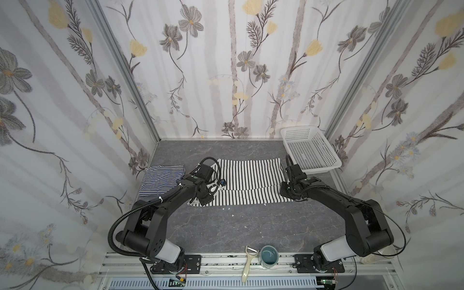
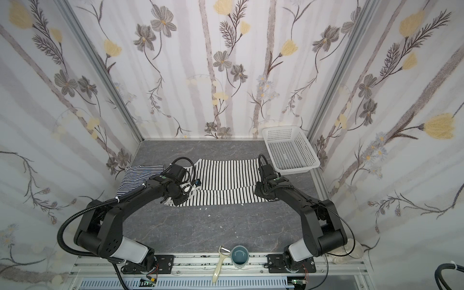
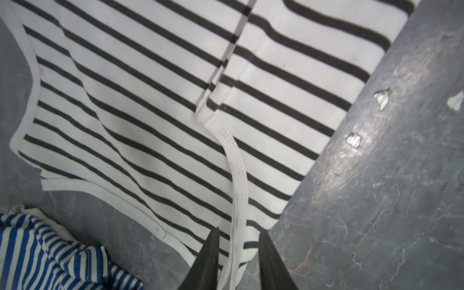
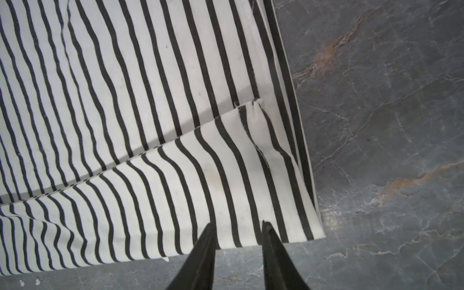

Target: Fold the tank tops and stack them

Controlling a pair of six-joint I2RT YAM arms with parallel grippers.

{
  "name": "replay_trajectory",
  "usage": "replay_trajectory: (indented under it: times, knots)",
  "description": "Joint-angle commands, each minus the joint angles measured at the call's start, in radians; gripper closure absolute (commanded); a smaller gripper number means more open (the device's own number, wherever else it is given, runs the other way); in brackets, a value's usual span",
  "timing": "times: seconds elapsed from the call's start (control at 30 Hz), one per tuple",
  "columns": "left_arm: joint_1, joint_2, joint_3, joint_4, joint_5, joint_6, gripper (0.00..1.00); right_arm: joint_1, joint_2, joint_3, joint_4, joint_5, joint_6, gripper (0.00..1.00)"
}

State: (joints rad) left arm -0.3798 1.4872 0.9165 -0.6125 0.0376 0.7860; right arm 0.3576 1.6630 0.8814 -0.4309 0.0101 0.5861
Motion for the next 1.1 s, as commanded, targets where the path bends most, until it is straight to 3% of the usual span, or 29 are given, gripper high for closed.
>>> replay_trajectory:
  times: [0.0, 0.13, 0.47, 0.6, 0.67, 1.07]
  knots:
    - [0.04, -0.033, -0.029, -0.008, 0.004, 0.007, 0.5, 0.006, 0.02, 0.019, 0.054, 0.001, 0.002, 0.67]
    - [0.111, -0.053, -0.054, -0.007, 0.02, 0.038, 0.46, 0.008, 0.035, 0.021, 0.054, 0.004, 0.0, 0.67]
    - [0.258, -0.001, -0.06, -0.006, 0.053, 0.122, 0.49, 0.008, 0.058, 0.005, 0.061, 0.009, -0.002, 0.67]
    - [0.297, 0.036, -0.039, -0.006, 0.078, 0.147, 0.67, 0.007, 0.063, 0.004, 0.06, 0.013, -0.001, 0.67]
    - [0.315, 0.066, -0.018, -0.007, 0.087, 0.145, 0.71, 0.005, 0.066, 0.004, 0.06, 0.013, -0.001, 0.67]
    - [0.377, 0.168, 0.034, -0.003, 0.112, 0.147, 0.59, -0.003, 0.101, -0.001, 0.059, 0.039, 0.001, 0.67]
